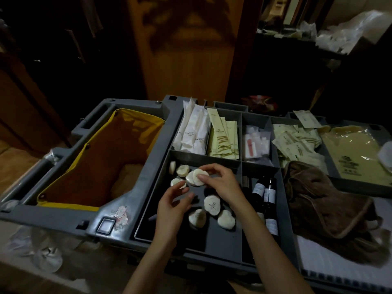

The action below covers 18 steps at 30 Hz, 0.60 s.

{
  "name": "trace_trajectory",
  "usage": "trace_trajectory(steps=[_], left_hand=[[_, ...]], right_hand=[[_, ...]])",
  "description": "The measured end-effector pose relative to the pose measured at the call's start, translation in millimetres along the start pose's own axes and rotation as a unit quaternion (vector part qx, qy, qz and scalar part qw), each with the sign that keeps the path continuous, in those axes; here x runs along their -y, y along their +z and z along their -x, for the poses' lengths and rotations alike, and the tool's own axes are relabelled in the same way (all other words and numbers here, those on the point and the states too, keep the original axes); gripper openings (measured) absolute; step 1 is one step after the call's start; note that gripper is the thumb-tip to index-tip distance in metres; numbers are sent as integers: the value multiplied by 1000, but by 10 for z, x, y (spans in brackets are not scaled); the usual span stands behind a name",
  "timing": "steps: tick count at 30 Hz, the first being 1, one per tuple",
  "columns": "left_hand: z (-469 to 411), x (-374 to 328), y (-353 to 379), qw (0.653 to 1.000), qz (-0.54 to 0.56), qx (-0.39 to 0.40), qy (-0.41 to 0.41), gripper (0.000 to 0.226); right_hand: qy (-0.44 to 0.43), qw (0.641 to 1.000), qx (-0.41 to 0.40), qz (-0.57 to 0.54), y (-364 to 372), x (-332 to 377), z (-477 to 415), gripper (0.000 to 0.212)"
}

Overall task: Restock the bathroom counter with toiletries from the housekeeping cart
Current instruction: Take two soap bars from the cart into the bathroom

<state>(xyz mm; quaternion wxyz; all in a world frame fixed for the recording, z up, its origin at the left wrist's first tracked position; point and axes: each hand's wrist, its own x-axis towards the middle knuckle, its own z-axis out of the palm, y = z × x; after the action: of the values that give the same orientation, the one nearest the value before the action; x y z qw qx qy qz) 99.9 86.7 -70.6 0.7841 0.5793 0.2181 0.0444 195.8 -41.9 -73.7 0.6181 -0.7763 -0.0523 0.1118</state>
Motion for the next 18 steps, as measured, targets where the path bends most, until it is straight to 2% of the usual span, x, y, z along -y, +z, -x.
trace_trajectory(steps=[3,6,10,18], left_hand=[[6,-25,6,1000,19,5,-20,41],[17,-52,22,1000,10,18,-21,28],[21,-56,24,1000,-4,14,-22,15],[30,-93,10,998,48,-12,-32,17]], right_hand=[[-3,997,55,-47,17,69,42,15],[-7,994,84,-70,33,126,83,14],[-16,994,83,-75,49,168,141,9],[-53,994,63,-73,73,185,184,11]])
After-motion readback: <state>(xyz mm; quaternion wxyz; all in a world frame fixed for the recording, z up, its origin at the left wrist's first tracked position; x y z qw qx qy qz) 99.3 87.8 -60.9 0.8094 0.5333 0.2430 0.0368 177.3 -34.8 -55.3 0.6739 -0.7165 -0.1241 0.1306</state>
